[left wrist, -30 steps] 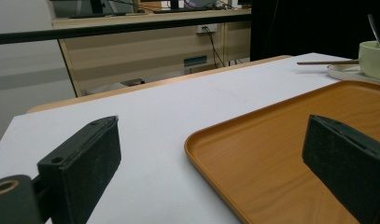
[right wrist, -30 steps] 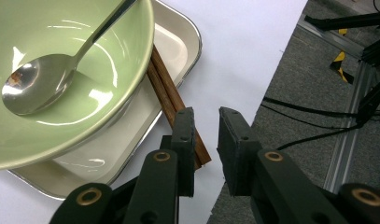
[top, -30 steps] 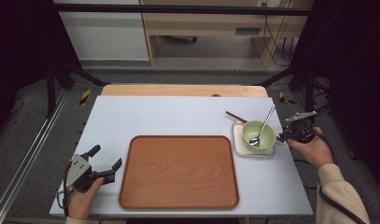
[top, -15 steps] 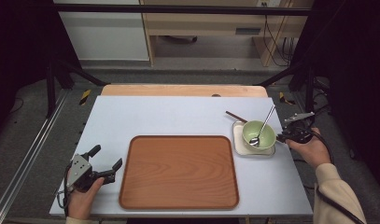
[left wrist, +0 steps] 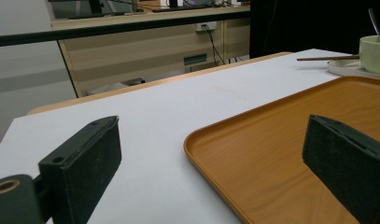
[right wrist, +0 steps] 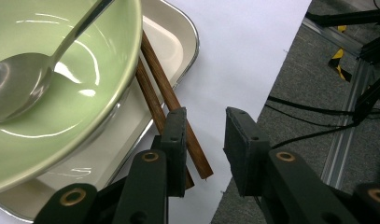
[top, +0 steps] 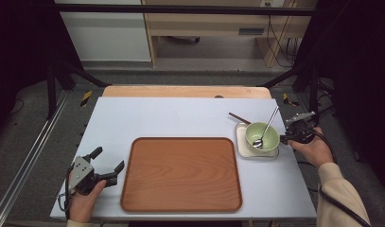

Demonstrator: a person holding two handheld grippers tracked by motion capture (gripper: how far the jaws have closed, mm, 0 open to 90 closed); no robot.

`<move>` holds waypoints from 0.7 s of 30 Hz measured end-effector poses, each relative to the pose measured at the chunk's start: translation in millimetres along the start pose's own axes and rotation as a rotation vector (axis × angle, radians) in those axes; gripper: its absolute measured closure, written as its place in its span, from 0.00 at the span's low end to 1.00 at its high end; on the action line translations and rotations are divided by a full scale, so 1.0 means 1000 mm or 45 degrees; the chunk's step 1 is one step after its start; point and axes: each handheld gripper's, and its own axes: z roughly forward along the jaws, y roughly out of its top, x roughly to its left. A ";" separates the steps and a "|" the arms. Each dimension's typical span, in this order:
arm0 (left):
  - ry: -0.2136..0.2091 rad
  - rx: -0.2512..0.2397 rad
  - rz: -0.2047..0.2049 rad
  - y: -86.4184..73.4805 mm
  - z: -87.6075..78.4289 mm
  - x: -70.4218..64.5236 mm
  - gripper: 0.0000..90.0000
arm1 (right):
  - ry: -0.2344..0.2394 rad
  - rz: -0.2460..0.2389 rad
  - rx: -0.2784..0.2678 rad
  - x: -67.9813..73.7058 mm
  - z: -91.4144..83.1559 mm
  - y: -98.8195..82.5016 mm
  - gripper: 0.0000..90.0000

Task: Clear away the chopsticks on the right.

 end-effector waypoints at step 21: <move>0.002 -0.002 0.012 0.001 0.000 -0.001 0.05 | 0.040 -0.027 0.018 -0.003 0.004 0.001 0.75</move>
